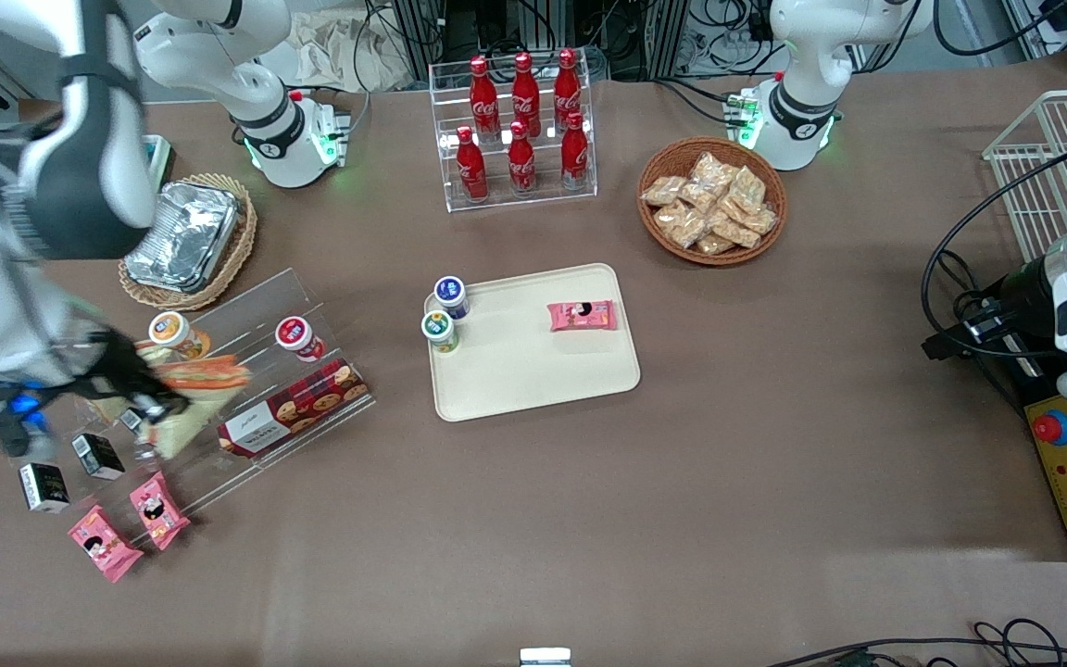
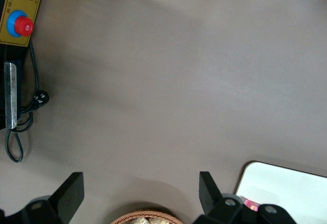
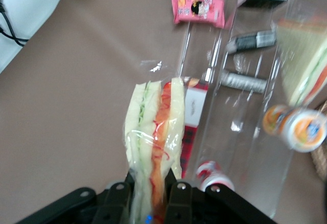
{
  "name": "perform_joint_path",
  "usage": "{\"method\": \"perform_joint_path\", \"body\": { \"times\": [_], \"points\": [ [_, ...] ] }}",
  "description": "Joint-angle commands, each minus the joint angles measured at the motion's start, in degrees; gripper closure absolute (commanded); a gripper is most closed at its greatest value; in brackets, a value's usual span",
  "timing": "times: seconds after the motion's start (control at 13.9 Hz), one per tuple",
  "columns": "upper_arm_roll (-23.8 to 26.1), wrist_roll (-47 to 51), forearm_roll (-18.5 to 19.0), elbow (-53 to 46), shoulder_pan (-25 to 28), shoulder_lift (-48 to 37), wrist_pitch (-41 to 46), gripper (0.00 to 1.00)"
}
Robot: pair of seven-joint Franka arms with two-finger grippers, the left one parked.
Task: Place sandwich on tray
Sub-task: 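Carry the sandwich with the right gripper over the cream tray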
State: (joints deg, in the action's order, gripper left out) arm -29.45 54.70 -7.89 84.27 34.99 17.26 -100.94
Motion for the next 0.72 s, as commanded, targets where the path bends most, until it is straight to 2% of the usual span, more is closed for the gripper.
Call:
{"method": "perform_joint_path", "body": {
  "times": [0.0, 0.22, 0.36, 0.5, 0.65],
  "points": [
    [-0.7, 13.0, 1.1, 0.2, 5.4, 3.6, -3.5, 1.0],
    [-0.3, 29.1, -0.5, 0.5, 11.4, 9.7, -9.9, 1.0],
    [0.1, 36.1, -0.9, 0.6, 14.3, 13.5, -14.4, 1.0],
    [2.2, 41.2, -4.1, 0.6, 14.9, 16.1, -18.1, 1.0],
    [5.5, 47.5, -4.6, 0.6, 14.9, 18.6, -22.1, 1.0]
  ]
}}
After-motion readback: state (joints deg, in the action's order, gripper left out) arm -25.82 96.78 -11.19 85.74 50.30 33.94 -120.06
